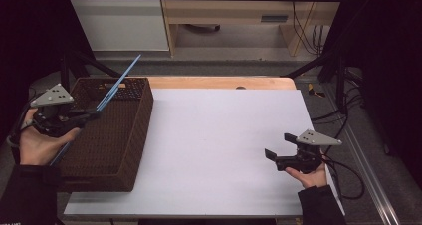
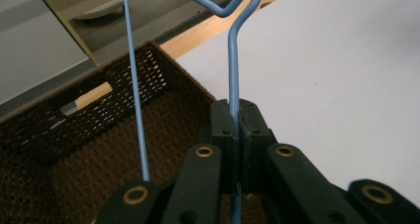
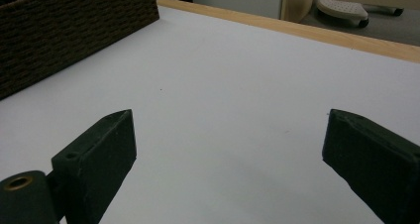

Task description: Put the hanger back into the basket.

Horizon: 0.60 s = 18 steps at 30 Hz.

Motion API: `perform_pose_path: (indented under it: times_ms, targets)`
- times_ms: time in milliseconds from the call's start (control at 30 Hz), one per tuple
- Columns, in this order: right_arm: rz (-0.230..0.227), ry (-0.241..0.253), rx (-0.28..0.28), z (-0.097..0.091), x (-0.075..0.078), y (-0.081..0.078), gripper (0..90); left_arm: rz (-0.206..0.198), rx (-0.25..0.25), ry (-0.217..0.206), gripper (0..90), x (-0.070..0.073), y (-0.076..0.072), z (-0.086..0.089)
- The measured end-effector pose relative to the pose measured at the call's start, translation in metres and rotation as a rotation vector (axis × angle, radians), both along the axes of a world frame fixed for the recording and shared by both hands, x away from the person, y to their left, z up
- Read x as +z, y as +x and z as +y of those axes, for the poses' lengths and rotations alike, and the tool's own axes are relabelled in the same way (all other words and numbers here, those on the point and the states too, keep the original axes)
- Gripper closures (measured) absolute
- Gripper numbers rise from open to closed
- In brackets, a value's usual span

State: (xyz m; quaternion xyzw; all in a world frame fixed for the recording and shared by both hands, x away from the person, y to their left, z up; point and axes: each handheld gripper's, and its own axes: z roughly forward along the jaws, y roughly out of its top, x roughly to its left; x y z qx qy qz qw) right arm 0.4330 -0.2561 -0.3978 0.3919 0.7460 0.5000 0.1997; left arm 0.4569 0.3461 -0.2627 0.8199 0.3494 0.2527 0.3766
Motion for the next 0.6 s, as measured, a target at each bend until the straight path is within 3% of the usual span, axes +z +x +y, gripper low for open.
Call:
perform_pose_path:
  times_ms: [33,333,600]
  targets:
    - [-0.001,0.008,-0.002,0.001,0.0,0.0,6.6,0.018,-0.006,-0.01,87.5,-0.001,0.0,0.002]
    - [-0.002,-0.001,0.002,0.001,0.0,0.0,6.3,0.048,0.012,-0.002,87.4,-0.018,0.011,0.019]
    - [0.0,-0.005,0.003,0.002,-0.001,0.001,6.4,0.084,-0.017,0.012,87.4,-0.031,0.009,0.03]
